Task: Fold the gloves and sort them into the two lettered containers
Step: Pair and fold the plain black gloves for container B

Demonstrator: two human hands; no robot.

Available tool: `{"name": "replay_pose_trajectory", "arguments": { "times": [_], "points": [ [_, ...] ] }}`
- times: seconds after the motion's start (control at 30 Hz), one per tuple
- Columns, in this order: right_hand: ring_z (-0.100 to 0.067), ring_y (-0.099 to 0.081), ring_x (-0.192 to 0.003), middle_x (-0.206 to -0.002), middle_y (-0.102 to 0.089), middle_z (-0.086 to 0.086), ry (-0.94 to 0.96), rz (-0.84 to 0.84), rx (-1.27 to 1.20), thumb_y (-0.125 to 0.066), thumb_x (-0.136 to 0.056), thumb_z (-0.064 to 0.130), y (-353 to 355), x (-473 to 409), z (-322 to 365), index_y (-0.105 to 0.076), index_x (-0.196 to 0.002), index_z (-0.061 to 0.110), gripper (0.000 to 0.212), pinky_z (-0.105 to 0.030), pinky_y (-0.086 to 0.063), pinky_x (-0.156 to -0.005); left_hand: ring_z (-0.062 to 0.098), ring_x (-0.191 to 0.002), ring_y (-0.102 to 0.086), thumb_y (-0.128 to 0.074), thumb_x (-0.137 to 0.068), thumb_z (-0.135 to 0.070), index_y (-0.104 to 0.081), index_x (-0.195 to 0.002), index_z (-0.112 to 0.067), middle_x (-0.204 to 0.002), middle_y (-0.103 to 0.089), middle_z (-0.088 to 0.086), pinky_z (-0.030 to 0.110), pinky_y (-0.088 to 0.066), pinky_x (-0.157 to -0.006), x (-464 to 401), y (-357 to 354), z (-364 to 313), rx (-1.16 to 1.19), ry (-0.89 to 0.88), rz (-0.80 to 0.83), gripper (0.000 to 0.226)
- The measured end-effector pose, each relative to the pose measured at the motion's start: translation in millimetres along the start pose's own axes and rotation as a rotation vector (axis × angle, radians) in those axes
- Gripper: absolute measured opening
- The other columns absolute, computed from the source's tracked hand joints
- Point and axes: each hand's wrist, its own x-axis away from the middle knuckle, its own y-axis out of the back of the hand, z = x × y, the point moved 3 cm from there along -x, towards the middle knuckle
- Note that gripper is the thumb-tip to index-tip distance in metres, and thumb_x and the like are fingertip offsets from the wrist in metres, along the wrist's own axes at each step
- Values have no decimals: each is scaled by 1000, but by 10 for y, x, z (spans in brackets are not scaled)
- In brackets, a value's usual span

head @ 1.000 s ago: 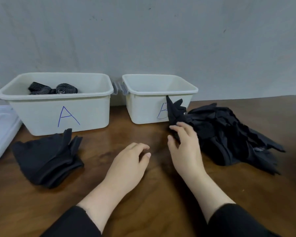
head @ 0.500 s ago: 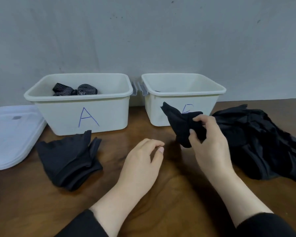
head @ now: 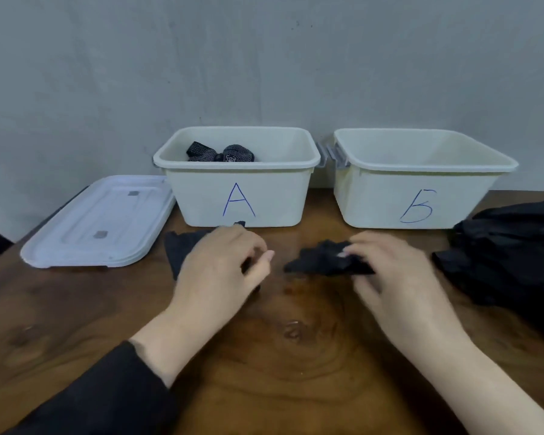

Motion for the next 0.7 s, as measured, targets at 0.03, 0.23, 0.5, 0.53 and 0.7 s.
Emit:
{"name": "replay_pose_trajectory", "arguments": {
  "times": [0.03,0.23,0.5,0.53,0.7],
  "points": [
    [-14,-54,-130,-136,-60,9,28,180,51,-67,-88,44,-114,52,23,-66,-127,25,43,-46,-37,-114,8,-77,-52,-58,-90,-46,-65,-83,-26,-77,-53,-15,31,-48,-69,6,43,100,-42,9,17,22],
    [3,-16,-149,-162,-21,25,-12,470,76,-26,-92,71,-220,169,104,-32,-156,38,71,-16,-5,-115,3,-87,-54,-54,-81,-68,-65,-95,-36,-92,-56,-17,31,-51,-76,103,127,426,-110,151,323,36],
    [-14,-72,-105,-116,-75,4,-42,212,55,-62,-95,37,-238,195,65,-70,-128,22,37,-23,-54,-87,0,-89,-53,-63,-90,-49,-66,-103,-36,-96,-55,-17,29,-48,-81,118,106,510,-26,144,422,18],
    [-16,-75,-93,-105,-78,3,-76,134,41,-59,-96,38,-218,178,81,-72,-125,20,37,-27,-58,-76,1,-89,-53,-63,-91,-48,-66,-102,-36,-96,-55,-17,30,-49,-81,116,98,513,-25,143,415,16],
    [-9,-67,-74,-79,-71,12,-286,-36,-178,-54,-101,33,-58,23,41,-72,-113,25,23,-28,-53,-66,1,-88,-54,-59,-93,-47,-64,-100,-37,-96,-55,-16,30,-49,-78,125,89,522,-21,145,393,14]
  ]
}}
